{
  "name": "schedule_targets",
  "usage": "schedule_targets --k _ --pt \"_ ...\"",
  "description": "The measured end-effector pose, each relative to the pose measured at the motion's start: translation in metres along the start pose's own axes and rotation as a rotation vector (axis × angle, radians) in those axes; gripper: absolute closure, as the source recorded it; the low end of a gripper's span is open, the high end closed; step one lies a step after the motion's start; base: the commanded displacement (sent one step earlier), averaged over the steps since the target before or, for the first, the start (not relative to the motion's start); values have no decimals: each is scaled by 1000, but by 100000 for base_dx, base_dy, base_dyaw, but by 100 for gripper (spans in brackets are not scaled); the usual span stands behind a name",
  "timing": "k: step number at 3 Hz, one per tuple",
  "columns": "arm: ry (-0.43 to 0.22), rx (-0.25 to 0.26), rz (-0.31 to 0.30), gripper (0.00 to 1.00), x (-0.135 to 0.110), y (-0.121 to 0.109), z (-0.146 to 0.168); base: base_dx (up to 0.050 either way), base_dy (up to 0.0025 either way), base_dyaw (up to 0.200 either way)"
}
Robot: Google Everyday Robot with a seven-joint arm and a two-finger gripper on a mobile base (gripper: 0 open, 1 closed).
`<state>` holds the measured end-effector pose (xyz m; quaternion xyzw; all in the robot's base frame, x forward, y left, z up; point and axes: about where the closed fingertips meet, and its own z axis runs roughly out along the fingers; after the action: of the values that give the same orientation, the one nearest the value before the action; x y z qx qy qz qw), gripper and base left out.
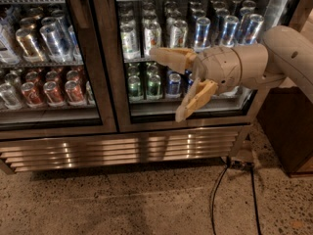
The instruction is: Open left fridge door
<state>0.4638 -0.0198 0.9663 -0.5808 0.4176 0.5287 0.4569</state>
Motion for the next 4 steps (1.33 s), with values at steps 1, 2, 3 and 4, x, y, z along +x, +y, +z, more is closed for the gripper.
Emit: schedule_targets --k 1,2,3,4 --pt "-5 -2 -3 0 0 0 1 0 0 0" --pt "15 14 7 0 -2 -1 4 0 0 0" --pt "24 20 11 0 -3 -2 5 0 0 0" --pt "95 8 -16 0 -42 -4 17 0 0 0"
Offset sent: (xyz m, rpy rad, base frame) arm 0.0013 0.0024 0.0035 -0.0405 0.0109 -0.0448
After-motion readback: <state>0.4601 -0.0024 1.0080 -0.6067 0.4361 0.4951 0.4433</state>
